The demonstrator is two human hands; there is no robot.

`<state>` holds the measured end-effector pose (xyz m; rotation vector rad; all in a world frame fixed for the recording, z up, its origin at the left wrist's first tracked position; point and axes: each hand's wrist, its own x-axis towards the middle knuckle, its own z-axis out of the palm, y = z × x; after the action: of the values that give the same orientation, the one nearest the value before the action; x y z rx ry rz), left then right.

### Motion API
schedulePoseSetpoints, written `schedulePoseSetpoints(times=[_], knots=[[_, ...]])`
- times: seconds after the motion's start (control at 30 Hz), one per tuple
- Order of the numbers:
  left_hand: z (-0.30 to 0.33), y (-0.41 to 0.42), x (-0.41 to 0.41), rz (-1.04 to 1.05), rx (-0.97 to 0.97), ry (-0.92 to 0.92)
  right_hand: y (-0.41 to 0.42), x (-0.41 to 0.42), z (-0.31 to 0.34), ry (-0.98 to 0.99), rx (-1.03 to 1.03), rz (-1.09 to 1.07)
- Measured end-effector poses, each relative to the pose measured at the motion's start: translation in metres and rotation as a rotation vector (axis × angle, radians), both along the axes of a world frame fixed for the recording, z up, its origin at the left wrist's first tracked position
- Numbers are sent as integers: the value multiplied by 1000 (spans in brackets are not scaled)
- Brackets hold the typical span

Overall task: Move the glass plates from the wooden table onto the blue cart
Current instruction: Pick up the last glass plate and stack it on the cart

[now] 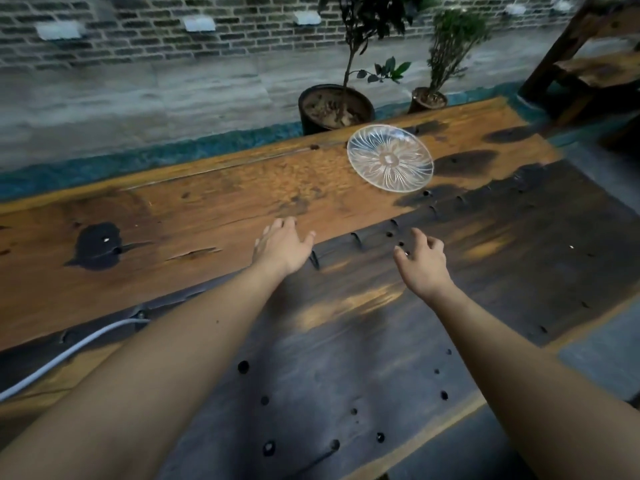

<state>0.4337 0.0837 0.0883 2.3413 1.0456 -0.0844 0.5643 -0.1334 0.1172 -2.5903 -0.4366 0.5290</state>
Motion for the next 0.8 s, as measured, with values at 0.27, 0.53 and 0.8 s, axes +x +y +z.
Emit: schedulePoseSetpoints(times=[0.27, 0.53, 0.8], knots=[[-10, -26, 98, 88, -28, 79, 11, 127, -27, 108, 90, 33], [-26, -21, 195, 163, -79, 109, 22, 218, -66, 207, 149, -19], [-71, 3, 276, 204, -117, 98, 49, 290, -108, 228, 246, -147]])
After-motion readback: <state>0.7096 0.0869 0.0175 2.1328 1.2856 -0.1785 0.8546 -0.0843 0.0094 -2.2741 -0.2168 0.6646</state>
